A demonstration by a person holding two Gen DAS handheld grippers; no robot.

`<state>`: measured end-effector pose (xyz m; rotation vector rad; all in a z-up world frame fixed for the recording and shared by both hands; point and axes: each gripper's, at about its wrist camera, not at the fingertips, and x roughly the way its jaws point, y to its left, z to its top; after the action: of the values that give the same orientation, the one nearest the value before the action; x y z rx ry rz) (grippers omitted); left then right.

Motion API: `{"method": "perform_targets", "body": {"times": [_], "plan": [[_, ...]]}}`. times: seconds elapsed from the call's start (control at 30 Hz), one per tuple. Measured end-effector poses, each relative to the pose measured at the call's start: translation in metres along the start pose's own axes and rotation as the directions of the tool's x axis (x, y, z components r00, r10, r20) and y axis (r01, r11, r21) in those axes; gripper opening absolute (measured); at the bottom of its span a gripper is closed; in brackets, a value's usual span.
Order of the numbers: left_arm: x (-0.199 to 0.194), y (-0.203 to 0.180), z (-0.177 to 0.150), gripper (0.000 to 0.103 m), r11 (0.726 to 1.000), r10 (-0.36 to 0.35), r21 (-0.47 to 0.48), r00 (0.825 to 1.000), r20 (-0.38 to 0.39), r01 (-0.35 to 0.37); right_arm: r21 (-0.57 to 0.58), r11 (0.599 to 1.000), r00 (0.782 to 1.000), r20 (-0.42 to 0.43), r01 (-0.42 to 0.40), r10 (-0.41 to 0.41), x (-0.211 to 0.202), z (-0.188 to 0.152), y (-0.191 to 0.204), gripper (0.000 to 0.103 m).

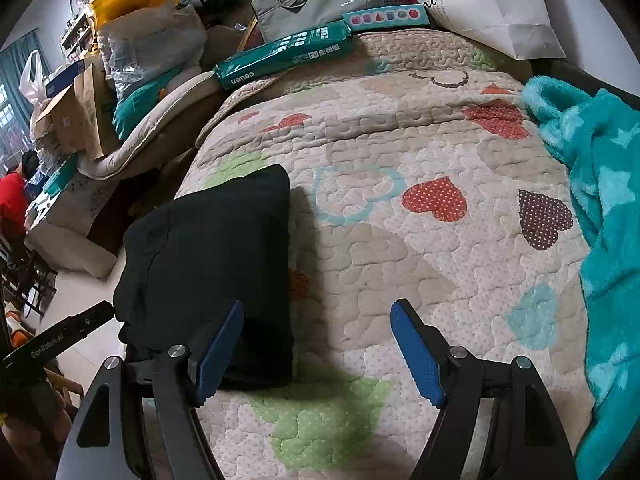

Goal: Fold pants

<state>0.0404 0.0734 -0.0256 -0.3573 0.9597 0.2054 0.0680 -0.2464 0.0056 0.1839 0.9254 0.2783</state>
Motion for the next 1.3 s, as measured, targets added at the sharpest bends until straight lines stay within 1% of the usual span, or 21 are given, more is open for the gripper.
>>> {"method": "perform_targets", "body": {"times": [0.47, 0.9, 1.07, 1.13, 1.23, 1.3], "plan": [[0.000, 0.000, 0.000, 0.068, 1.000, -0.009, 0.022, 1.000, -0.010, 0.009, -0.012, 1.000, 1.000, 0.005, 0.005, -0.005, -0.001, -0.001, 0.003, 0.081], [0.000, -0.002, -0.001, 0.068, 1.000, -0.016, 0.020, 1.000, -0.013, 0.017, -0.014, 1.000, 1.000, 0.008, 0.002, -0.002, -0.001, -0.001, 0.003, 0.082], [-0.006, 0.007, 0.007, 0.068, 0.996, -0.086, -0.038, 0.996, 0.012, 0.086, -0.016, 1.000, 1.000, 0.008, 0.000, 0.001, -0.001, 0.002, 0.004, 0.082], [-0.005, 0.014, 0.016, 0.068, 0.990, -0.118, -0.075, 0.993, 0.005, 0.118, -0.016, 1.000, 1.000, 0.011, -0.006, 0.006, -0.002, 0.008, 0.004, 0.082], [0.010, 0.023, 0.029, 0.069, 0.973, -0.188, -0.149, 0.980, -0.066, 0.176, -0.008, 0.999, 0.999, -0.007, -0.045, 0.045, 0.003, 0.024, 0.005, 0.086], [0.025, 0.023, 0.035, 0.069, 0.960, -0.237, -0.181, 0.963, -0.127, 0.213, 0.007, 0.996, 0.996, -0.023, -0.084, 0.085, 0.011, 0.036, 0.004, 0.088]]}}
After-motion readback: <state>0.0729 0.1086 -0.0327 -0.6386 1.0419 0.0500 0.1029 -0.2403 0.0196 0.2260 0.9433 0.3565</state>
